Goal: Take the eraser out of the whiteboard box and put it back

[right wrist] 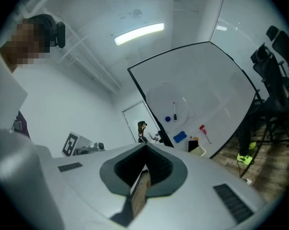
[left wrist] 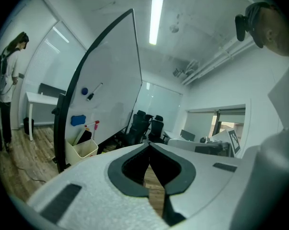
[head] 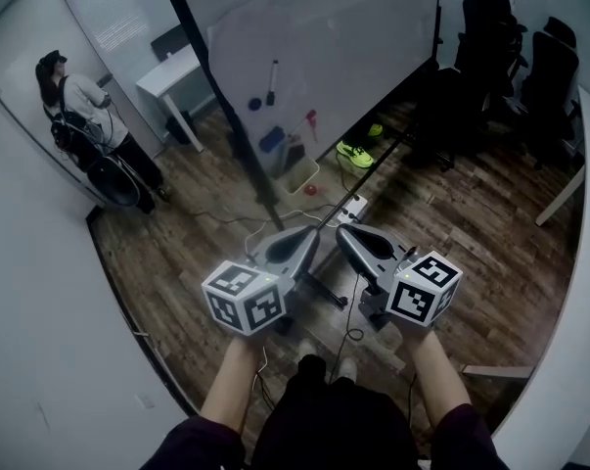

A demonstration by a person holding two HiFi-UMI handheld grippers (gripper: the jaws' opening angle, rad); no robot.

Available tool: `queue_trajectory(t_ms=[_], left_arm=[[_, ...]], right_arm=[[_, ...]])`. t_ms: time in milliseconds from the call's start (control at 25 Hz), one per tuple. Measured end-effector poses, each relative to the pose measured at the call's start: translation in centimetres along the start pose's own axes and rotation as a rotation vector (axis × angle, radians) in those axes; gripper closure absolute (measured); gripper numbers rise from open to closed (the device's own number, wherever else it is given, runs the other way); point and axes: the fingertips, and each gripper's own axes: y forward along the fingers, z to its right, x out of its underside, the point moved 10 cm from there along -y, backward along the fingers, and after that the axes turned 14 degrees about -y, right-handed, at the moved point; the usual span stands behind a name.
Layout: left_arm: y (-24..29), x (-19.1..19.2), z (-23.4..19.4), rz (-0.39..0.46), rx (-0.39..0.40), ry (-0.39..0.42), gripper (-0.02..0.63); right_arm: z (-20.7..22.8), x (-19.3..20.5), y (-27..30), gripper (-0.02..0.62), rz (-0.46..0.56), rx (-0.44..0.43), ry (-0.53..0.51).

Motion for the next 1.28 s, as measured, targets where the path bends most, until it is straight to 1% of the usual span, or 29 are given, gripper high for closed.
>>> queue_trajectory(t_ms=[320, 800, 1280], left_arm=[[0.9, -0.9, -2.6, 0.016, -0.034, -0.013, 0.6], [4.2, -3.3, -7.5, 0.001, -0.039, -0.011, 0.6], [7.0, -4.9, -12.6, -0.032, -0.019, -0.027, 0.601]], right_arm=[[1.9, 0.7, 2.5, 0.592, -0.007, -0.025, 0.011], [5.9, 1.2, 7.4, 0.592, -0.023, -0.017, 0.021], [9.3, 2.9, 12.4, 0.592, -0.045, 0.014, 0.049]])
